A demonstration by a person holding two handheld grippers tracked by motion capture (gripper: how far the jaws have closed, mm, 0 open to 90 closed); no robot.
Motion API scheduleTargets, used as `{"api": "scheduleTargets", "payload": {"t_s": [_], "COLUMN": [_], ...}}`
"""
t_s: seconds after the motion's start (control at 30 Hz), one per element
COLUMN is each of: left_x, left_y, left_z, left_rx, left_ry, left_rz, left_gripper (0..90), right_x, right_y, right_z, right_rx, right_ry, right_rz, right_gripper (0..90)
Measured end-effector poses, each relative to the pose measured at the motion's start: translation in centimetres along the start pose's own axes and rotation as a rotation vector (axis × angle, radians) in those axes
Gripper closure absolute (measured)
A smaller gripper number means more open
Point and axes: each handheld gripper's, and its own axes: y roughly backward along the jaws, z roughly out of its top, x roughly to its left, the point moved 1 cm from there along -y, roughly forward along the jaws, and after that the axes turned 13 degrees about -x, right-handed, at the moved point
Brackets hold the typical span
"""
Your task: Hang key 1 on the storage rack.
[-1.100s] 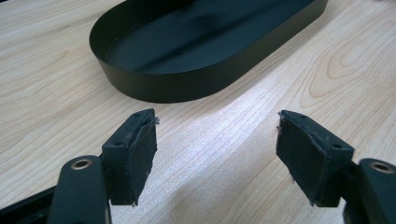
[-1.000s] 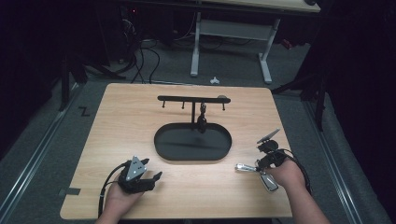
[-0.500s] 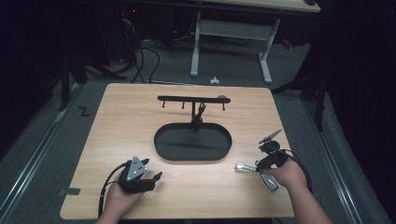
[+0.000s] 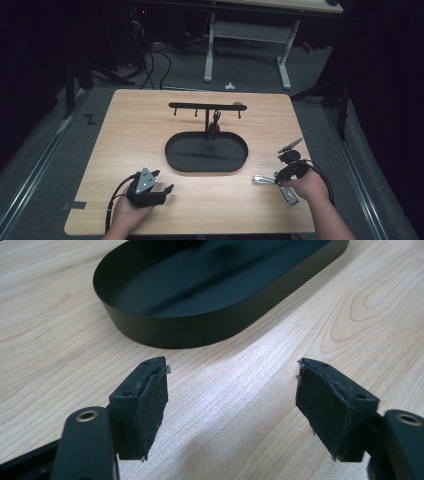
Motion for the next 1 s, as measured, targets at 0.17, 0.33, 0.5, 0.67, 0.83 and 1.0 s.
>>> {"api": "scheduleTargets", "payload": {"t_s": [0.17, 0.33, 0.5, 0.67, 0.83, 1.0], "left_x": [0.0, 0.0, 0.0, 0.0, 0.0, 0.0], "left_y": [0.0, 0.0, 0.0, 0.0, 0.0, 0.0], "left_z": [0.0, 0.0, 0.0, 0.0, 0.0, 0.0], "left_rx": [0.001, 0.001, 0.0, 0.001, -0.002, 0.005], "left_ry": [-0.001, 0.0, 0.001, 0.0, 0.001, -0.002], "left_rz": [0.0, 0.0, -0.001, -0.001, -0.001, -0.004], "left_gripper": [29.5, 29.5, 29.5, 29.5, 29.5, 29.5], "right_x": [-0.1, -0.2, -0.2, 0.2, 0.5, 1.1], "right_y": [0.1, -0.1, -0.1, -0.6, -0.6, -0.7], "right_z": [0.2, 0.0, -0.1, -0.4, -0.5, -0.3], "right_rx": [-0.01, 0.019, 0.026, 0.064, 0.062, 0.05], "right_ry": [0.009, -0.001, -0.008, 0.046, 0.048, 0.07], "right_rz": [-0.032, -0.015, 0.007, -0.004, -0.006, 0.006], "right_gripper": [69.5, 68.4, 67.2, 68.1, 69.2, 69.6]}}
